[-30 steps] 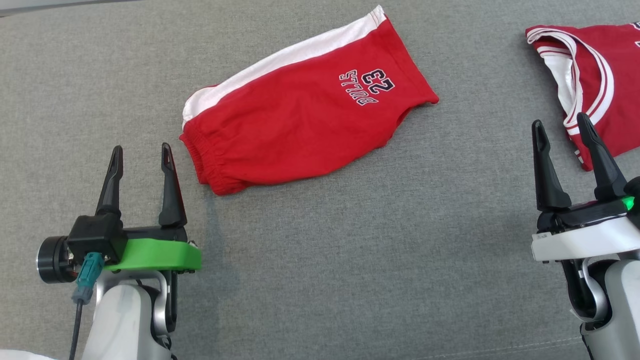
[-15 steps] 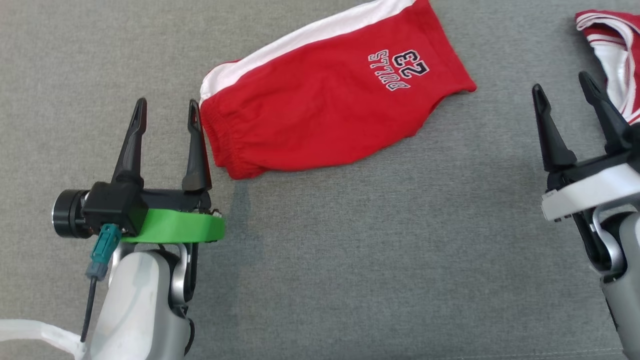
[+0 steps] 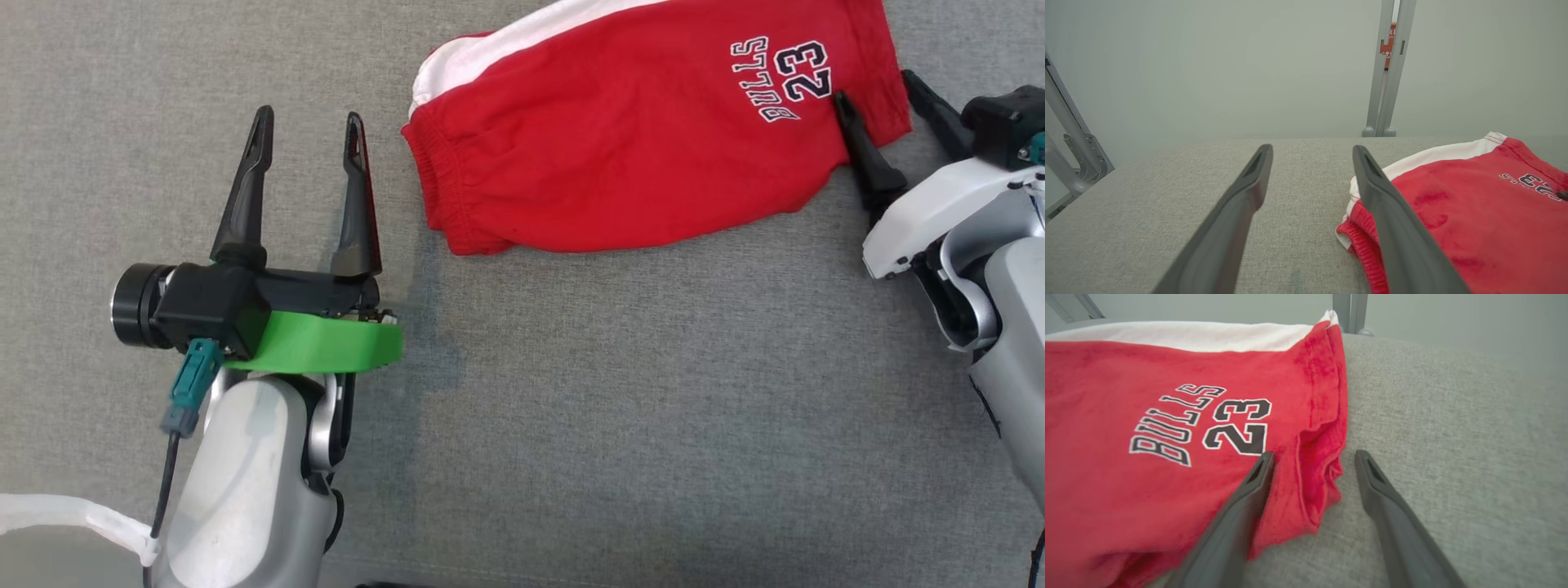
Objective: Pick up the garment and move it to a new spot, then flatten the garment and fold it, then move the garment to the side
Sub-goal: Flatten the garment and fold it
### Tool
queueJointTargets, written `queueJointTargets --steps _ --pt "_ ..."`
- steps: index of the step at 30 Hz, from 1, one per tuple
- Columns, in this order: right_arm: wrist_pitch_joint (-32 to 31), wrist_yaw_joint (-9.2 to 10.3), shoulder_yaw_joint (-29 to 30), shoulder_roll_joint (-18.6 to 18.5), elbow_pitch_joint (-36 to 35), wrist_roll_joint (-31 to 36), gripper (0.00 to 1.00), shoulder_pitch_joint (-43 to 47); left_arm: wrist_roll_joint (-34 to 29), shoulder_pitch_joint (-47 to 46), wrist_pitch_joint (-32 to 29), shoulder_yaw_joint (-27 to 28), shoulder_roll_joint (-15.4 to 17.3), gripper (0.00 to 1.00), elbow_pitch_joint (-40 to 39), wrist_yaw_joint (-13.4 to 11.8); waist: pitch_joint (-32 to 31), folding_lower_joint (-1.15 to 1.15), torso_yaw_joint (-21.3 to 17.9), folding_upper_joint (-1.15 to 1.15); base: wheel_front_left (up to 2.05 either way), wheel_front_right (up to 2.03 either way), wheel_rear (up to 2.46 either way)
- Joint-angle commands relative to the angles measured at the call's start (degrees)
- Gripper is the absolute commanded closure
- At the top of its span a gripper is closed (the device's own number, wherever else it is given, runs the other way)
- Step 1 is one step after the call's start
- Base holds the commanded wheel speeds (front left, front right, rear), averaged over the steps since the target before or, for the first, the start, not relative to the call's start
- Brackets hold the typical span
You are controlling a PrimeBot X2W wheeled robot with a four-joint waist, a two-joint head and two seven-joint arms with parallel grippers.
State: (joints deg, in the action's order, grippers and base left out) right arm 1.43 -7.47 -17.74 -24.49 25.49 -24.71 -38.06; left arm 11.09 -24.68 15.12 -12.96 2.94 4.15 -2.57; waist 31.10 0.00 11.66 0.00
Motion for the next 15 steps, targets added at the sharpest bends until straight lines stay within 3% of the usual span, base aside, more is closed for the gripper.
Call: queueJointTargets --steps 1,8,15 --pt "-1.67 -0.03 -2.69 0.94 2.66 -1.81 1.0 2.14 0.32 -0.3 -0.01 0.15 0.01 0.0 -0.16 -0.39 0.4 0.0 0.42 0.0 0.0 0.0 0.0" --pt "1.51 -0.02 -3.96 2.03 1.21 -5.94 1.0 5.96 -1.26 1.95 0.0 1.42 0.05 0.0 -0.01 -0.17 -2.11 0.0 -2.24 0.0 0.0 0.0 0.0" --pt "6.69 0.05 0.8 4.32 -0.9 -6.78 1.0 15.41 -2.87 6.06 0.0 2.89 0.23 0.0 0.72 0.45 -6.9 0.0 -5.42 0.0 0.0 0.0 0.0"
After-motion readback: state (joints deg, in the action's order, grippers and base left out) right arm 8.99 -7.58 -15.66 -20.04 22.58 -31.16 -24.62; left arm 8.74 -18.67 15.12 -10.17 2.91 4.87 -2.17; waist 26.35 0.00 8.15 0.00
